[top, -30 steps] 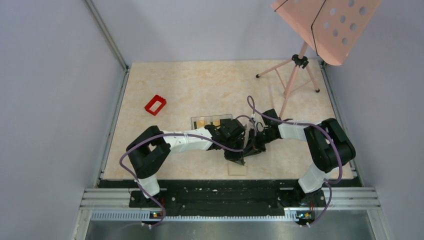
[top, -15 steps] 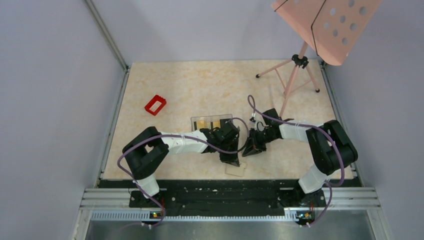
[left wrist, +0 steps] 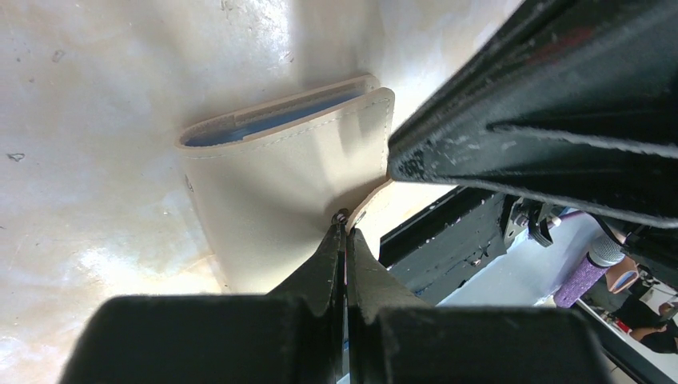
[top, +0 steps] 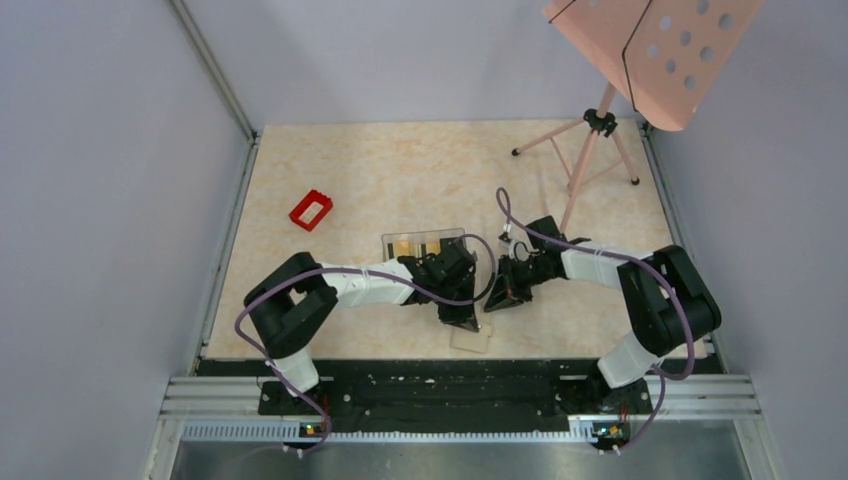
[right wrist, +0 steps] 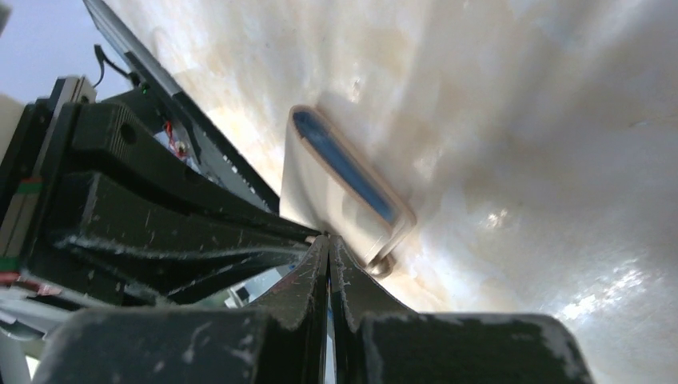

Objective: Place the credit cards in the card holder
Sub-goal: Close the card holder at the center of the board.

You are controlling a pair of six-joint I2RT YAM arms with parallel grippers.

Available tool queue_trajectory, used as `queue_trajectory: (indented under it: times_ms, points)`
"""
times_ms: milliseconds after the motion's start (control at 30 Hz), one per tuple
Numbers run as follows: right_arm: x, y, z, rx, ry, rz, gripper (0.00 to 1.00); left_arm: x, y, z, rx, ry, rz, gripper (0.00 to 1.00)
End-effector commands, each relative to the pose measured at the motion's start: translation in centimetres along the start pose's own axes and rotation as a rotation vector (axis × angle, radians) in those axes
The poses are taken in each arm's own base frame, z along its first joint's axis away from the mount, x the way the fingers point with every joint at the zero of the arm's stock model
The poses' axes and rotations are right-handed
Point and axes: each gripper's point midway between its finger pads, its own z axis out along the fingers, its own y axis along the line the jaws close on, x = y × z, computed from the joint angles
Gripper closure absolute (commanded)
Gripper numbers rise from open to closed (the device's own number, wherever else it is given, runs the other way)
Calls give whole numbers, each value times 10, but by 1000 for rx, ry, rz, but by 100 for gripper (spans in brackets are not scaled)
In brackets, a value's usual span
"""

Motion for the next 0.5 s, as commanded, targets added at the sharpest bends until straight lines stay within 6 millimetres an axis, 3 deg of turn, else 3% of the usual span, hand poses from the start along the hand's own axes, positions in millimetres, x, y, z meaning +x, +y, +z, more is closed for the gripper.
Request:
queue_trajectory:
  times_ms: [0, 467]
  points:
    - [6, 19, -7, -76, -8, -85, 100, -3, -3, -6, 7, -10, 0, 100]
    - [30, 17, 1, -50, 52, -82, 100, 1, 12, 0, -83, 28, 0, 100]
